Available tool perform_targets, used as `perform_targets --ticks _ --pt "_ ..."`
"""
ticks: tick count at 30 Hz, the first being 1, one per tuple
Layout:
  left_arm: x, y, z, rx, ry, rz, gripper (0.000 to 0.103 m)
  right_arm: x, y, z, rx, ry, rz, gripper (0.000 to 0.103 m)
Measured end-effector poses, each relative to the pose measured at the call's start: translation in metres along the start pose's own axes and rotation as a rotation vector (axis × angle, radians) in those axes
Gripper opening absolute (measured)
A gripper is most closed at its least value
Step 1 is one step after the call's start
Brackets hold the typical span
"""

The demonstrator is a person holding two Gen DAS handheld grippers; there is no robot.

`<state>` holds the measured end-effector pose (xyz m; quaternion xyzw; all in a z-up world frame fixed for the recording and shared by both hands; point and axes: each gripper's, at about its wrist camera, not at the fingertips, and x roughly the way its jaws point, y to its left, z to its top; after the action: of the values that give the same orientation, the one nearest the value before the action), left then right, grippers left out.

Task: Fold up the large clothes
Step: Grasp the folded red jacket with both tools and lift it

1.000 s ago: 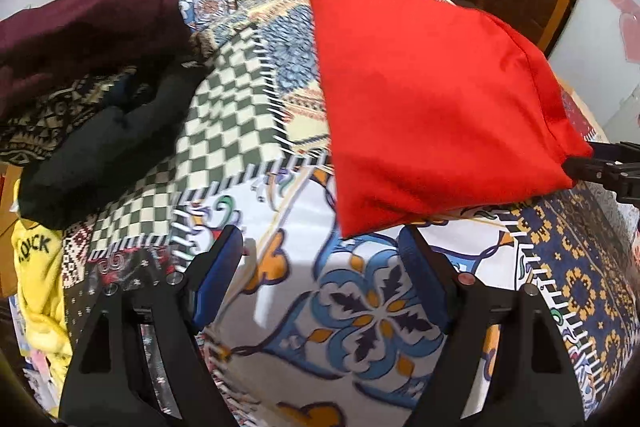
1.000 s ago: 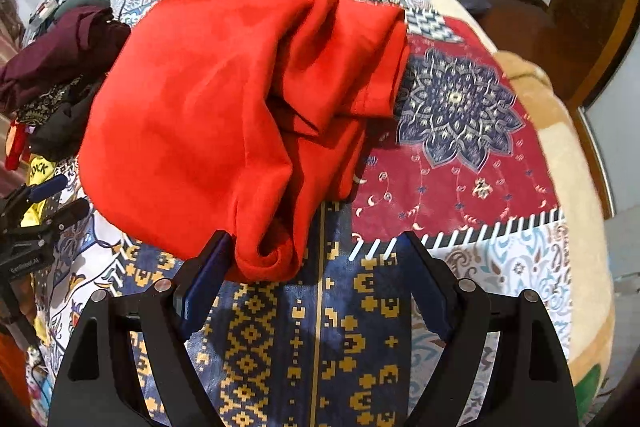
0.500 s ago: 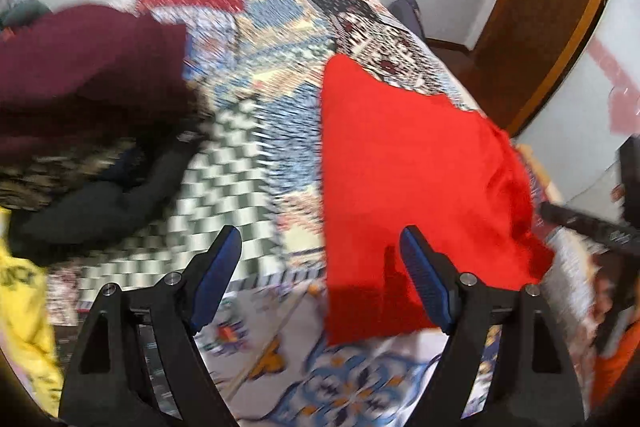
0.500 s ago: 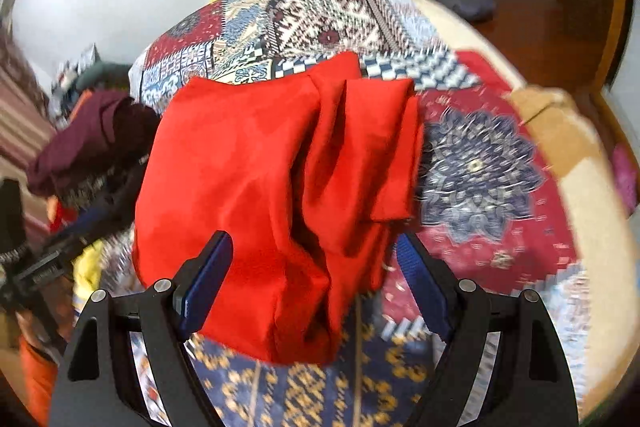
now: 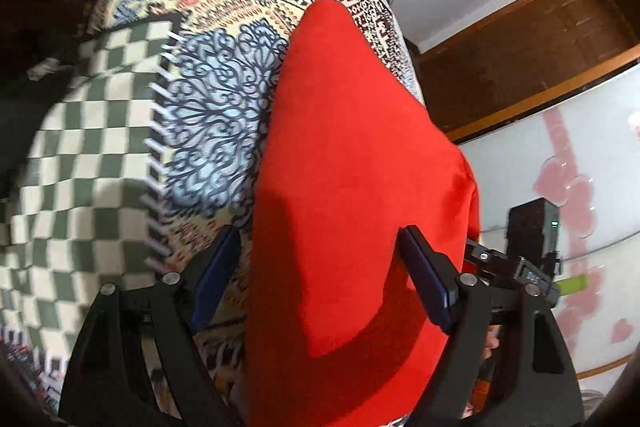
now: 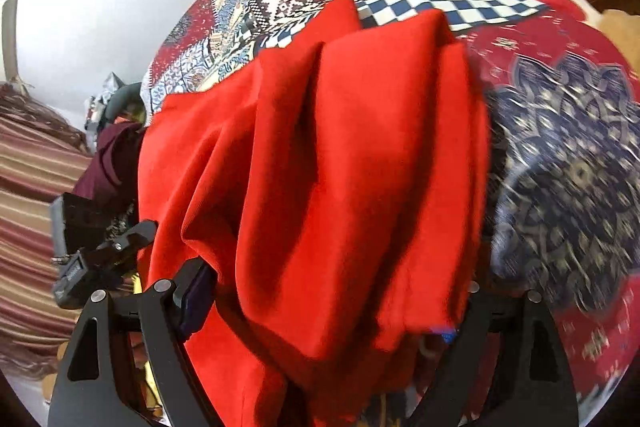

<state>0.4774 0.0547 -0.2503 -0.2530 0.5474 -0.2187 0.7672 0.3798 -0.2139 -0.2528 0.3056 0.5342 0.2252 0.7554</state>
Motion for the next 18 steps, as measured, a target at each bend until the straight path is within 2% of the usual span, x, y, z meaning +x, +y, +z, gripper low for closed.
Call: perform_targets --ticks 5,7,8,11,14,15,18 --pt "0.006 -0.002 0.005 0.006 -0.007 -0.031 0.081 0.006 -0.001 0.007 0.026 0.019 0.067 0.084" --pt "0.008 -0.007 0.002 0.032 0.006 -0.058 0.072 0.006 -0.002 0.008 0.026 0.021 0.077 0.083" --pt "0.009 -0.010 0.001 0.042 0.006 -0.055 0.071 0.006 -0.003 0.007 0.024 0.014 0.076 0.080" --pt "0.007 -0.011 -0.001 0.060 -0.005 -0.042 0.059 0.006 -0.004 0.004 0.014 0.007 0.081 0.059" --pt "-0.001 -0.011 -0.003 0.062 -0.023 -0.048 0.041 0.002 -0.003 0.003 0.023 -0.001 0.092 0.038" --pt "-0.006 -0.012 -0.003 0.064 -0.026 -0.056 0.035 0.000 -0.001 0.005 0.018 -0.006 0.093 0.034" --pt "-0.018 -0.027 -0.005 0.096 -0.040 -0.028 0.030 -0.015 0.016 0.005 -0.021 -0.029 0.087 0.028"
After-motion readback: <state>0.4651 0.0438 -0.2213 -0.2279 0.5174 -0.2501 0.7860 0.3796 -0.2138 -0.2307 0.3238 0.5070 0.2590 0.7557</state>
